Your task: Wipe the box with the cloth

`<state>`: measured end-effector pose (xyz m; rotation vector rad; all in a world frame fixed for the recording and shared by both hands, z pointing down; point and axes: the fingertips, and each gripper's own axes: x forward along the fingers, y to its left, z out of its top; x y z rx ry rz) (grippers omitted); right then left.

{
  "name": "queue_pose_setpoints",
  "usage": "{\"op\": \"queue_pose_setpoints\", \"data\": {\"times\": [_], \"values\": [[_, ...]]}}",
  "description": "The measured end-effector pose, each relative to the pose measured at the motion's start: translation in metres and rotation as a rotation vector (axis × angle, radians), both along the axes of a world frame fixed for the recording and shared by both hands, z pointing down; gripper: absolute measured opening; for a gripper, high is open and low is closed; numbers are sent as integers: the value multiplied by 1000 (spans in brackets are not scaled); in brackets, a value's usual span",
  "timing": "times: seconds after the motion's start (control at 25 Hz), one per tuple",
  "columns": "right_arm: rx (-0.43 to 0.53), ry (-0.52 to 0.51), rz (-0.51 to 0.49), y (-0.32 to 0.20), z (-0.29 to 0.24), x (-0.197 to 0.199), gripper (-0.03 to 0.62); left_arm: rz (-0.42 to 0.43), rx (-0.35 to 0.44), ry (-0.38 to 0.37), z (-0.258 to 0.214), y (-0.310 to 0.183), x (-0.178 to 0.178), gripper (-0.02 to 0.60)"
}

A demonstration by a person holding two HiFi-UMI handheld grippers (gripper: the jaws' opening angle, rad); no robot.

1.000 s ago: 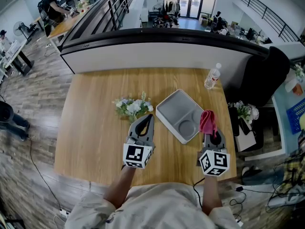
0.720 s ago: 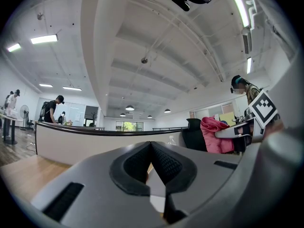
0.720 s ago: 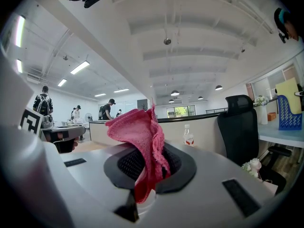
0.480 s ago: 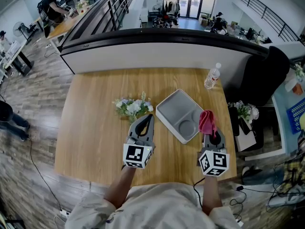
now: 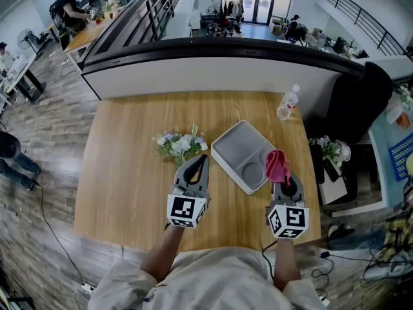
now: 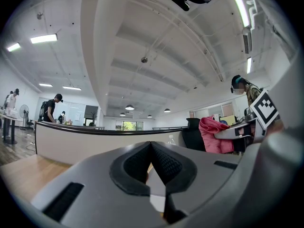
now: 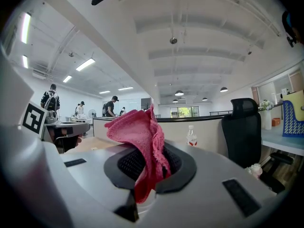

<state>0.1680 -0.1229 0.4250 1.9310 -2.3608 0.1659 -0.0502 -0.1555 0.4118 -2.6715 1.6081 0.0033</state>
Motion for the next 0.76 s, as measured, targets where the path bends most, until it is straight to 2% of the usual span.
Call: {"op": "queue_pose_setpoints", "data": {"times": [0.76], "values": [[3, 18, -2, -1, 1, 1, 54, -11, 3, -9, 2, -1, 0, 10]]}}
